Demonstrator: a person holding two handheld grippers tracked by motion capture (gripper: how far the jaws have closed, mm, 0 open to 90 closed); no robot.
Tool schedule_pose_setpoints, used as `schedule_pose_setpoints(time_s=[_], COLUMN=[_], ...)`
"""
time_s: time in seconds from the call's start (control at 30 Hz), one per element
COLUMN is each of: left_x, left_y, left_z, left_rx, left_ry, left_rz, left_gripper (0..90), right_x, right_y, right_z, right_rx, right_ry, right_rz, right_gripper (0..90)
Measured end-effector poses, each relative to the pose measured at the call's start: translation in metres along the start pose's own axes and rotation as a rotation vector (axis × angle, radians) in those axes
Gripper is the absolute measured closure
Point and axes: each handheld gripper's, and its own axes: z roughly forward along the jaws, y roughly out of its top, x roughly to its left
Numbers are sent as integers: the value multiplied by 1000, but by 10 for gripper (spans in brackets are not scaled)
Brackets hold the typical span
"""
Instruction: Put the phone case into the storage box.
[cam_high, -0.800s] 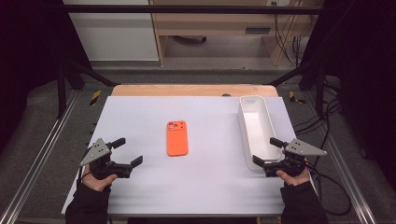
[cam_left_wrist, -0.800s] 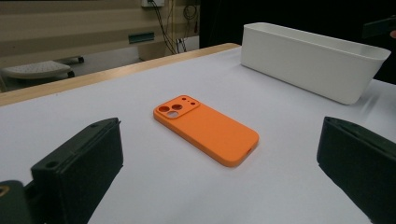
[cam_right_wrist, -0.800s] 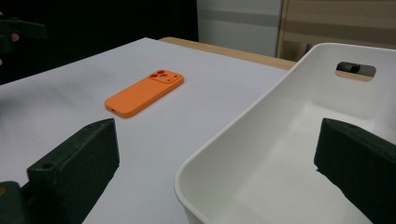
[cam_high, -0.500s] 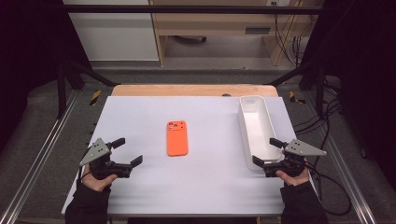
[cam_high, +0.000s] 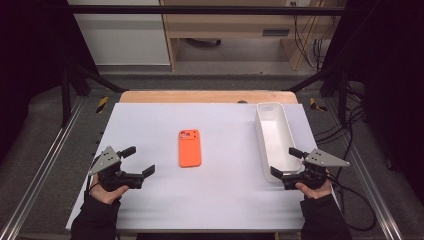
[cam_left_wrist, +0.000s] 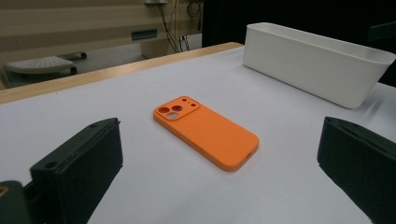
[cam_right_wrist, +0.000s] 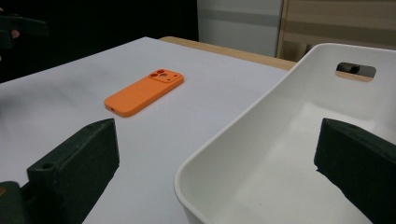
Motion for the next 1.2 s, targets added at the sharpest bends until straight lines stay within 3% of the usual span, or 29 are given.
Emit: schedule_pose_setpoints(time_s=[0.7, 1.2], left_x=[-18, -19], left_y=[13, 24], left_z=[22, 34], left_rx=[52, 84], left_ry=[-3, 0], left_rz=[5, 5], left_gripper=[0, 0], right_x=[1, 0], right_y=[0, 0], right_z=[0, 1], right_rx=[-1, 2], right_ry=[-1, 1], right_rz=[-1, -2], right_gripper=[4, 4])
